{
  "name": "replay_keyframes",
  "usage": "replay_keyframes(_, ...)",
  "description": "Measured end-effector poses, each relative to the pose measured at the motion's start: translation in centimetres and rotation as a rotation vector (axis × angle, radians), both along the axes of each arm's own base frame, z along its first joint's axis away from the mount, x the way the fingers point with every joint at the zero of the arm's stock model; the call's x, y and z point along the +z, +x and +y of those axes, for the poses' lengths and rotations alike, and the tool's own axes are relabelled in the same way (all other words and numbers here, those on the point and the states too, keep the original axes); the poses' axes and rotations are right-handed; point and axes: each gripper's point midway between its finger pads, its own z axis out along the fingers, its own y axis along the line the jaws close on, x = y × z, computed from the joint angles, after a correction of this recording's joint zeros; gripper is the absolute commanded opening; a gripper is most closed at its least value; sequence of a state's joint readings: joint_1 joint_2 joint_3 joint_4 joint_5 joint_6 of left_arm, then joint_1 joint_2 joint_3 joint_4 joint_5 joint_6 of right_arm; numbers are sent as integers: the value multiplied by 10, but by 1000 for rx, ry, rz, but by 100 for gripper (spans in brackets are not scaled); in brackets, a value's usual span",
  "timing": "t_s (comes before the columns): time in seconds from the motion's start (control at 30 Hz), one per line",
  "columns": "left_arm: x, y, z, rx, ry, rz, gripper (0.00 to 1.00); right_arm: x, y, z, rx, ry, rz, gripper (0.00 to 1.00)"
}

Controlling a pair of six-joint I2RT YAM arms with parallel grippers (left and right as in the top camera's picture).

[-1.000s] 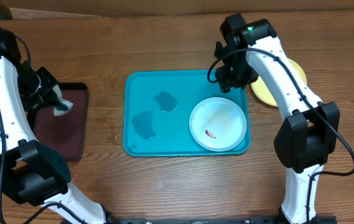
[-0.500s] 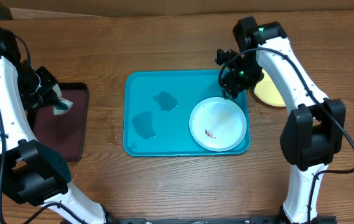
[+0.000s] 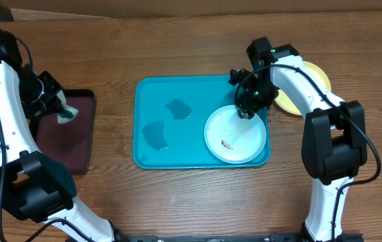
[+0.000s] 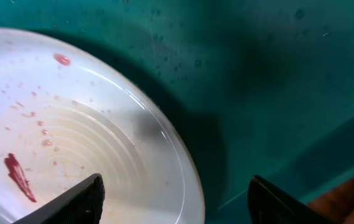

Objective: Clean dirty plates on tray and stack at the side
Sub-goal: 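Bring the sponge with the left gripper onto the light blue plate and rub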

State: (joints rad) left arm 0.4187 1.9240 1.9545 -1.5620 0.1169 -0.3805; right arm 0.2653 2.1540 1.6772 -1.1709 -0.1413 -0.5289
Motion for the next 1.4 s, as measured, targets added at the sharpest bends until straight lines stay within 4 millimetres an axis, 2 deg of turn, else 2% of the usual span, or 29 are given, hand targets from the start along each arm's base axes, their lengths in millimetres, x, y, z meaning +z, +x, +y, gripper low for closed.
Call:
replay_keyframes(0.2,0,1,1,-9,4,-6,4,-22,-9,-3,-2,-8,11,75)
replay_keyframes(0.23,0,1,1,-11,4,-6,4,-22,-8,-3,-3,-8,6,70)
replay_keyframes(0.3,0,1,1,-15,4,-7,5,-22,-7,-4,-9,-10,3,49)
replay_keyframes(0.33,0,1,1,-15,4,-7,4,-23,-7,-4,-10,-13,-1,44)
replay_keyframes(0.4,0,1,1,-15,4,-7,4,-24,-6,-4,-27,-16,-1,37)
replay_keyframes(0.53,0,1,1,-15,4,-7,4,-24,-7,-4,-68,-19,7,36)
replay_keyframes(0.57,0,1,1,-15,4,-7,5,-24,-7,-3,-80,-20,9,33)
replay_keyframes(0.63,0,1,1,-15,4,-7,4,-24,-8,1,-99,-21,9,13)
replay_keyframes(0.7,0,1,1,-15,4,-7,4,-24,-8,9,-124,-21,6,6)
replay_keyframes(0.83,0,2,0,-15,2,-10,4,-22,-10,36,-151,5,-10,4)
replay_keyframes(0.97,0,3,-1,-20,2,-11,4,-22,-19,63,-146,-12,-23,4)
replay_keyframes(1.13,0,8,-10,-46,5,-17,5,-22,-24,76,-144,-52,-54,4)
replay_keyframes(1.23,0,11,-16,-68,7,-23,4,-20,-16,85,-200,-36,-91,4)
replay_keyframes(1.4,0,16,-31,-116,7,-24,4,-12,16,113,-443,117,-153,4)
